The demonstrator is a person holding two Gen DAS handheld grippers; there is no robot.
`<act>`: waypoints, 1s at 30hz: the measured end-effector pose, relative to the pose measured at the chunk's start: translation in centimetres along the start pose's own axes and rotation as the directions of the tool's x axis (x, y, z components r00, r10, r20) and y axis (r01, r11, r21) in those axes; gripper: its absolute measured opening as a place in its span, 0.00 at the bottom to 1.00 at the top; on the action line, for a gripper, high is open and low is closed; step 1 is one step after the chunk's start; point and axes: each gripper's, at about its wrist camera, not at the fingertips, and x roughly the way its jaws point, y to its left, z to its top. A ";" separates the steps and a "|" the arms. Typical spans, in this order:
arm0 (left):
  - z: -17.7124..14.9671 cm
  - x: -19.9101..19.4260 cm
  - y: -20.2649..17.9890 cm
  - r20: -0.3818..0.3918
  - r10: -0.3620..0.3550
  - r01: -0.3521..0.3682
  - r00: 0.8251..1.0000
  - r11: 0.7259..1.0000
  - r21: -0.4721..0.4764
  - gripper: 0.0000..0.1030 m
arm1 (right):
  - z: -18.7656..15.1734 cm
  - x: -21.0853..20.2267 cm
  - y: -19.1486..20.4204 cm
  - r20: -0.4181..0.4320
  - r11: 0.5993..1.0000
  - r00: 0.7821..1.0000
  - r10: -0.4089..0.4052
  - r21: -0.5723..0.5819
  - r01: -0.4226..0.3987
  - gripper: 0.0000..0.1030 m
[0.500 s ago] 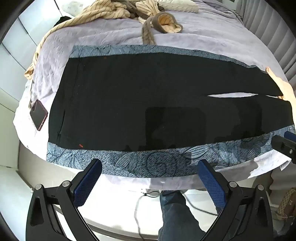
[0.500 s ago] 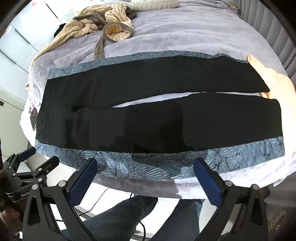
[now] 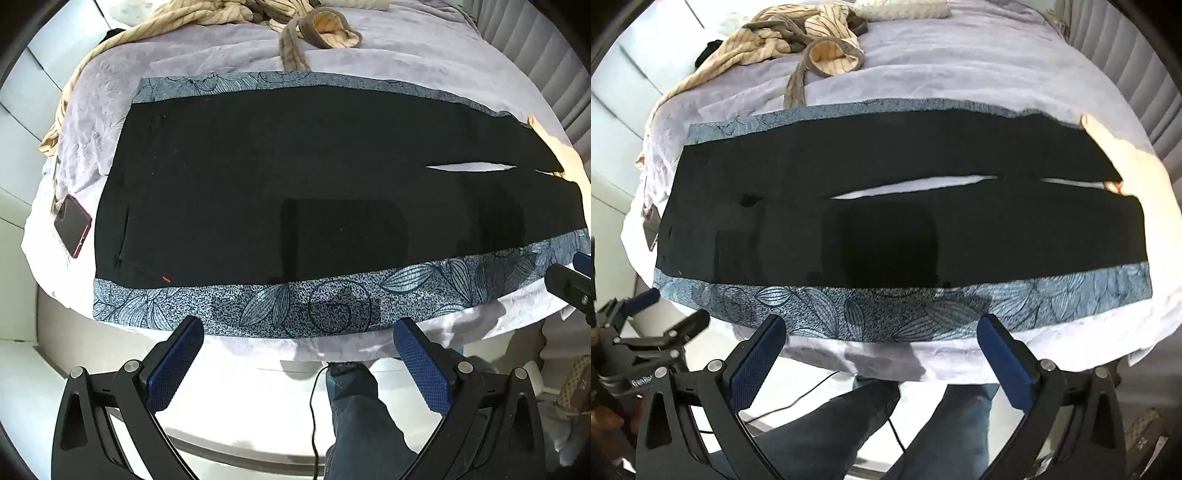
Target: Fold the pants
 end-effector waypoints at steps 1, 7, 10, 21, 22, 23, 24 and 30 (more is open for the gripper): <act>0.0 -0.1 0.1 0.002 -0.007 0.007 1.000 1.000 -0.003 1.00 | 0.0 0.1 0.0 -0.007 1.000 1.000 -0.006 0.002 0.006 1.00; 0.3 -0.3 0.7 0.001 -0.037 0.037 0.999 0.999 -0.023 1.00 | -0.1 -0.1 0.0 -0.012 1.000 1.000 -0.010 0.020 0.010 1.00; 0.4 -0.2 0.8 -0.010 -0.019 0.018 1.000 0.999 -0.045 1.00 | 0.2 0.1 -0.1 -0.018 1.000 1.000 -0.009 0.025 0.010 1.00; 0.8 -0.1 0.9 -0.020 0.000 -0.001 1.000 0.999 -0.052 1.00 | 0.3 0.4 -0.9 -0.033 0.997 0.999 0.011 0.076 -0.008 1.00; 0.8 -0.1 0.9 -0.018 0.004 -0.005 1.000 0.998 -0.055 1.00 | 0.2 0.5 -1.0 -0.037 0.996 0.999 0.015 0.083 -0.012 1.00; 0.9 -0.2 1.0 -0.016 0.011 -0.012 1.000 0.998 -0.059 1.00 | 0.3 0.6 -1.1 -0.042 0.996 0.999 0.019 0.090 -0.015 1.00; 0.9 -0.3 1.2 -0.013 0.016 -0.017 1.000 0.998 -0.065 1.00 | 0.4 0.7 -1.1 -0.046 0.996 0.999 0.018 0.093 -0.014 1.00; 0.7 -0.1 1.3 -0.033 0.011 -0.014 0.999 0.996 -0.091 1.00 | 0.5 0.9 -0.8 -0.051 0.998 0.999 0.005 0.070 -0.002 1.00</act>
